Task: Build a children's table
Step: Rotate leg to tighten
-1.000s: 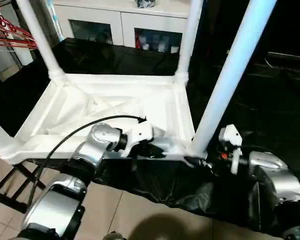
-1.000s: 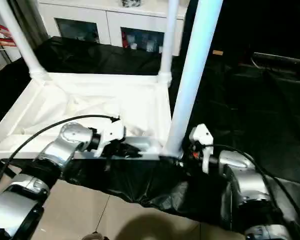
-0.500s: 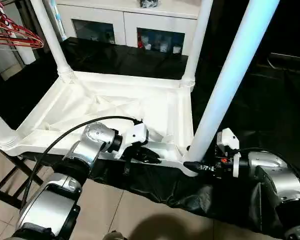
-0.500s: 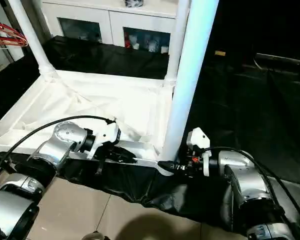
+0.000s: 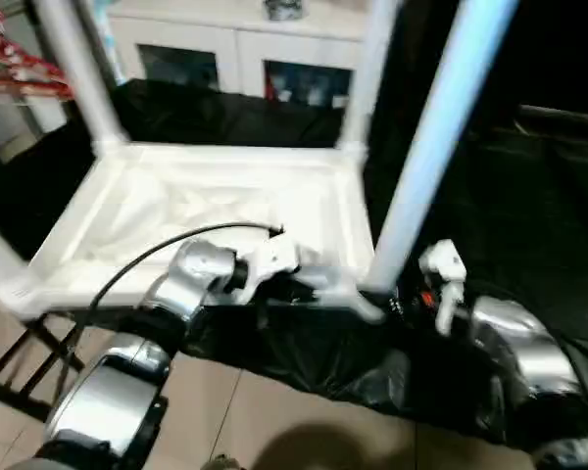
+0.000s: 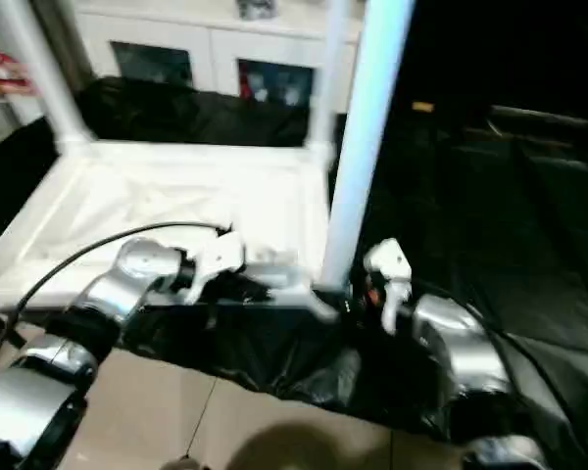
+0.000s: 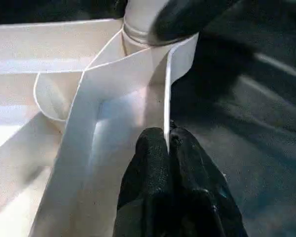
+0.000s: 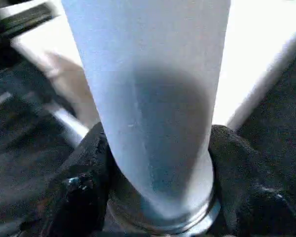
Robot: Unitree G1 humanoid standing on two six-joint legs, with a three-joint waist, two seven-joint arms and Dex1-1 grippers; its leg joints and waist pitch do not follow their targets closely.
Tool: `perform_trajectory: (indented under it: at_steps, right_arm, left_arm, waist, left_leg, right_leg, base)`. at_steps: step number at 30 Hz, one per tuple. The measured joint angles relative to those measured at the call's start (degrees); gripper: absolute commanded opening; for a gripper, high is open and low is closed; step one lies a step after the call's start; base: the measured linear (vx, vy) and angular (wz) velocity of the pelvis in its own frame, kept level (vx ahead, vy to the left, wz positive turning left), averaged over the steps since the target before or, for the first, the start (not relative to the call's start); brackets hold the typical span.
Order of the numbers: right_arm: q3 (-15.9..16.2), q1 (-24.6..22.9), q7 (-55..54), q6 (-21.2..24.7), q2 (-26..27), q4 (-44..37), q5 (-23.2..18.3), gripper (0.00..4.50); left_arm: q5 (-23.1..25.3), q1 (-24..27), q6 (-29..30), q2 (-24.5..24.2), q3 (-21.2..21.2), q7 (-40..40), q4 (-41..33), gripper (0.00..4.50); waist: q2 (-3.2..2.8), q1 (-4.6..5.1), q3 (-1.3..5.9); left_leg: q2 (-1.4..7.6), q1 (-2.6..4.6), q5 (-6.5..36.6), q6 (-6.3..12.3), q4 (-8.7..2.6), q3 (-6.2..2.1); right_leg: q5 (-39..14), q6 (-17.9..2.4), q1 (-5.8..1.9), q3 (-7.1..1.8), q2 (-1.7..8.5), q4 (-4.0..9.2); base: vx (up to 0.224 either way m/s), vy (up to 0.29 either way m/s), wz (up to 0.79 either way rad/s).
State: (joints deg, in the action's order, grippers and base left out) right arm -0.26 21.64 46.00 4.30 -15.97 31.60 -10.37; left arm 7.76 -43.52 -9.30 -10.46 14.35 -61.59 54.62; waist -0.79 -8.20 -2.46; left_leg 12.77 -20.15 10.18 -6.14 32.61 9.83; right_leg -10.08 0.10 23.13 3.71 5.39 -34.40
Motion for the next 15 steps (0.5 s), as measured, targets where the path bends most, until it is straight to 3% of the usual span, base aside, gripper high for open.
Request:
perform_trajectory:
  at_steps: [5, 11, 13, 15]
  right_arm:
    - [-2.1, 3.3, -12.3, -0.3, 4.6, 3.6, 1.7, 2.54]
    - [-3.5, 6.8, -26.9, -5.0, 9.7, 9.1, 5.3, 2.54]
    - [-3.6, 7.3, -28.6, -6.2, 10.6, 10.2, 5.5, 3.1]
    - [-3.6, 7.4, -28.9, -6.5, 10.8, 10.4, 5.6, 3.27]
  left_arm:
    - [0.9, -0.5, 2.1, 2.8, -0.8, 7.3, 0.4, 0.0]
    - [2.1, -1.3, 4.2, 5.5, -1.0, 14.5, 0.7, 0.0]
    - [2.1, -1.3, 4.3, 5.5, -1.0, 14.7, 0.7, 0.0]
    - [2.1, -1.3, 4.3, 5.5, -1.0, 14.7, 0.6, 0.0]
  waist:
    - [-0.02, 0.22, 0.01]
    - [-0.1, 0.2, 0.06]
    - [-0.14, 0.23, 0.09]
    - [-0.14, 0.22, 0.08]
  left_leg:
    - [0.01, -0.02, 0.0, -0.01, -0.08, -0.01]
    - [-0.01, -0.04, 0.0, -0.01, -0.06, 0.0]
    - [-0.03, -0.04, 0.0, 0.0, -0.07, 0.01]
    - [-0.04, -0.03, 0.0, 0.01, -0.07, 0.01]
  right_leg:
    - [0.1, -0.2, 0.02, 0.02, -0.05, -0.01]
    - [0.1, -0.1, 0.09, 0.01, -0.06, 0.17]
    - [0.1, -0.1, 0.1, 0.0, -0.06, 0.23]
    - [0.1, -0.1, 0.1, 0.0, -0.06, 0.23]
  base:
    - [0.0, 0.0, 0.0]
    - [0.0, 0.0, 0.0]
    - [0.0, 0.0, 0.0]
    - [0.0, 0.0, 0.0]
